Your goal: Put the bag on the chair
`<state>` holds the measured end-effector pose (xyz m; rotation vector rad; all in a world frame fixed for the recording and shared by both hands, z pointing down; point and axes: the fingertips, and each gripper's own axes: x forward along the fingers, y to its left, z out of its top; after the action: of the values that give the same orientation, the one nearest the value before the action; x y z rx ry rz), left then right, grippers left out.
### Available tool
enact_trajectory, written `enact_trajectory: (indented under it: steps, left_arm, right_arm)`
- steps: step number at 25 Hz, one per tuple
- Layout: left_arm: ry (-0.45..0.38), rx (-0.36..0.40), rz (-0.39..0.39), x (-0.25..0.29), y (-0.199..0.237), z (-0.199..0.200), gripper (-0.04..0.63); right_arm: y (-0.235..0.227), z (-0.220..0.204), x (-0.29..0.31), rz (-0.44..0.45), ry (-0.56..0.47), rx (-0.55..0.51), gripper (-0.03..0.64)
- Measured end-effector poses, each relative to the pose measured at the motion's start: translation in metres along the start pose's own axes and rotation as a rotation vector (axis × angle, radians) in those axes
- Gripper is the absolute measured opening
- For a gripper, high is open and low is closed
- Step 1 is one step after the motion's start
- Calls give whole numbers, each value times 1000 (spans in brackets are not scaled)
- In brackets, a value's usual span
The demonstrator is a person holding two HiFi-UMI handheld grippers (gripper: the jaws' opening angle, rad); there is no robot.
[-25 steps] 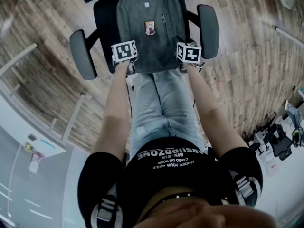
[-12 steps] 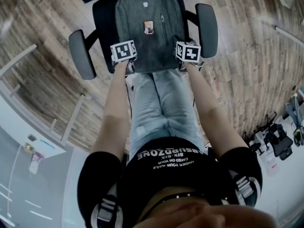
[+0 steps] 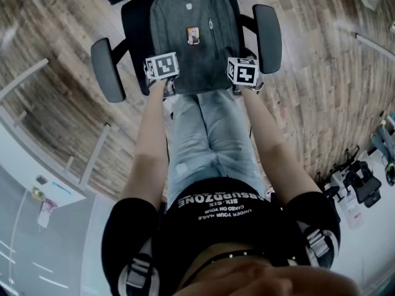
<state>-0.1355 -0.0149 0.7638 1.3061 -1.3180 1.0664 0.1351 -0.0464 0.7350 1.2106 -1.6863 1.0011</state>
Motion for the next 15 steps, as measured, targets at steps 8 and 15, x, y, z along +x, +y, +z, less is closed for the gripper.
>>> enact_trajectory:
  steps: [8, 15]
  left_arm:
    - [-138, 78, 54, -39, 5, 28, 219]
    - [-153, 112, 31, -69, 4, 30, 216]
  right_arm:
    - [5, 9, -31, -10, -66, 14, 170]
    - [5, 20, -62, -40, -124, 60, 35]
